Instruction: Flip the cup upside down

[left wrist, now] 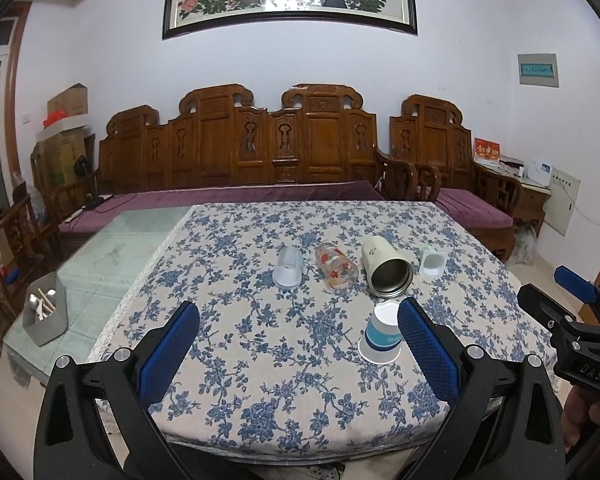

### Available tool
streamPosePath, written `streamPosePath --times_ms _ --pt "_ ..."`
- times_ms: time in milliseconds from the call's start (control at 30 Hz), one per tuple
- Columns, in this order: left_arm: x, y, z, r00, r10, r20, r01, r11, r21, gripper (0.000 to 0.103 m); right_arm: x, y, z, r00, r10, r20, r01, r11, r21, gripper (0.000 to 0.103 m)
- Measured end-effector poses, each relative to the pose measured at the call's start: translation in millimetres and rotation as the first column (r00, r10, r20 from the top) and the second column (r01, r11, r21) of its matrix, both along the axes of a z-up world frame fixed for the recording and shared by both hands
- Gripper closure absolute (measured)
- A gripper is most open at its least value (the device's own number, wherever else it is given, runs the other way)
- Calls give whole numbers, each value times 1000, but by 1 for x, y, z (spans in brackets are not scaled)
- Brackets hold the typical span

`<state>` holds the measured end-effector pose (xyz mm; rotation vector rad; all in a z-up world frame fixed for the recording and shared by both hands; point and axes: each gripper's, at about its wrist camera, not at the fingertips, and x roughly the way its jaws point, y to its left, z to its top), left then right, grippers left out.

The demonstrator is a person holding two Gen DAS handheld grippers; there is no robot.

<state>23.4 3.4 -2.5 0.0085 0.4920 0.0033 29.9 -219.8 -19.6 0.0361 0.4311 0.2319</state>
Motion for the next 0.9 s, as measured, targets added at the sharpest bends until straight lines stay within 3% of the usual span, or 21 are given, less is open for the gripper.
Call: streamPosePath --times_ms 900 --pt "-2 2 0 1000 -3 16 3 1000 -4 8 0 -1 0 1000 -12 -3 12 1000 0 3"
